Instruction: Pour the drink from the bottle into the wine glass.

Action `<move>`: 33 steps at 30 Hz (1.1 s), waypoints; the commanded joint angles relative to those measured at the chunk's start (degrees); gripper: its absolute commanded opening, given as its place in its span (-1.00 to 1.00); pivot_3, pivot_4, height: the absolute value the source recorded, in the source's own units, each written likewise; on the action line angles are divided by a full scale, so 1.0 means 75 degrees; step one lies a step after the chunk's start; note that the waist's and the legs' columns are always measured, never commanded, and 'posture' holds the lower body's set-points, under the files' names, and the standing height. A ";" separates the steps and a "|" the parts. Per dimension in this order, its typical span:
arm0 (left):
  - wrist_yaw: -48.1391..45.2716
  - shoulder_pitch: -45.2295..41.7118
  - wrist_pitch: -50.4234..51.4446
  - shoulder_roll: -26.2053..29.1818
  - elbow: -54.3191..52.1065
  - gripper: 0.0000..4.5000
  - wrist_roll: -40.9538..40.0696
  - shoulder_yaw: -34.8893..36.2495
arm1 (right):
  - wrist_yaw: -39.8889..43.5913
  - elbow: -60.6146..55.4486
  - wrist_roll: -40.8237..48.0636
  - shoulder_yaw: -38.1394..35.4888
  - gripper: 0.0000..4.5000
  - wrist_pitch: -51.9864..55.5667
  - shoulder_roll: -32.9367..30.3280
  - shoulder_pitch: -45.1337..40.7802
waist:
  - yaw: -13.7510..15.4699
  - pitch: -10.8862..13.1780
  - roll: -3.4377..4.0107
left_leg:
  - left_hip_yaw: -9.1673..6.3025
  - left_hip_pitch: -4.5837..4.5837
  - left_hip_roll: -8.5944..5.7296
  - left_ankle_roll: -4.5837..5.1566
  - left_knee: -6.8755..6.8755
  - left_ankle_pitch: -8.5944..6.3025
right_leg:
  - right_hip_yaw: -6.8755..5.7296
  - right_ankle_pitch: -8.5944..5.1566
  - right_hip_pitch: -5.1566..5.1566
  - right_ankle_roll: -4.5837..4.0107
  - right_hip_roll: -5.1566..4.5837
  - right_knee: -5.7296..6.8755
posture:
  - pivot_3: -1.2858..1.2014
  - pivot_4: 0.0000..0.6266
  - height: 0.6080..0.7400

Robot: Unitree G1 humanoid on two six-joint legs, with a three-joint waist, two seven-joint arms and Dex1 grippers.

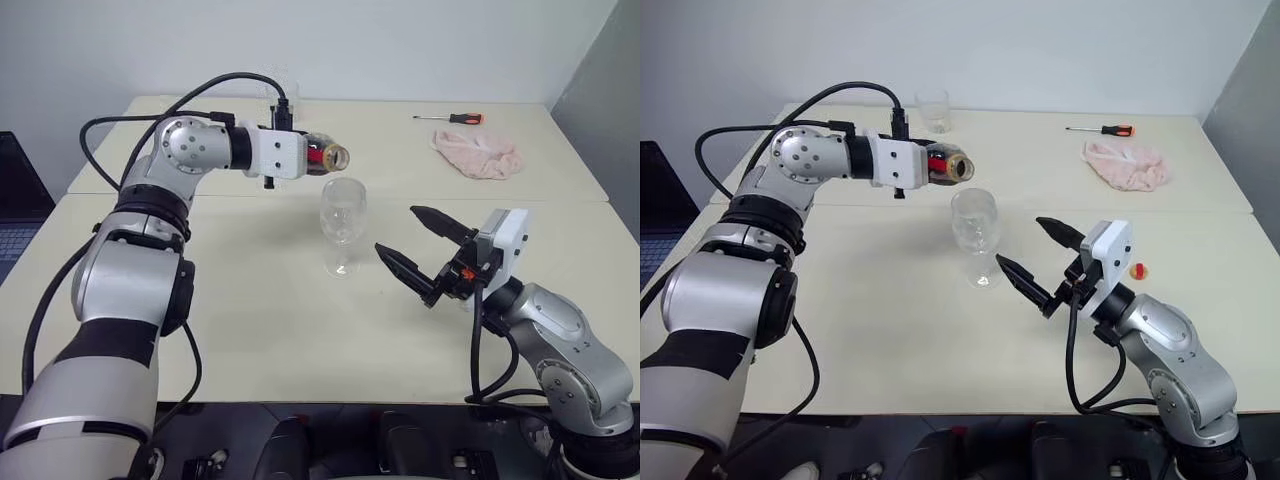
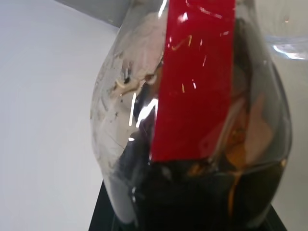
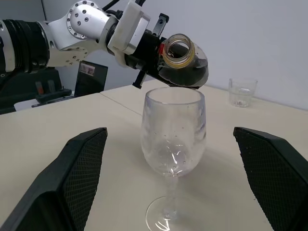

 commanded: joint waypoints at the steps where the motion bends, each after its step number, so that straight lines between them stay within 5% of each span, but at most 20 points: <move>1: 0.0347 -0.0453 -0.0210 0.0157 -0.0090 -0.53 0.0098 -0.0039 | 0.0026 -0.0172 0.0018 -0.0056 1.00 -0.0141 0.0043 0.0005 | -0.0001 0.0000 0.0000 | 0.0001 -0.0001 0.0000 0.0000 0.0000 0.0000 | 0.0001 0.0000 -0.0004 0.0000 0.0000 0.0004 | 0.03 -0.52 1.00; 33: 0.2145 -0.1090 -0.0812 0.0473 0.0068 -0.53 0.1653 -0.1165 | 0.0052 -0.0115 -0.0065 -0.0104 1.00 -0.0134 0.0057 0.0077 | -0.0004 0.0000 -0.0001 | 0.0020 -0.0020 -0.0004 0.0003 0.0002 0.0004 | 0.0020 -0.0001 -0.0049 0.0001 -0.0005 0.0034 | 0.03 -0.52 1.00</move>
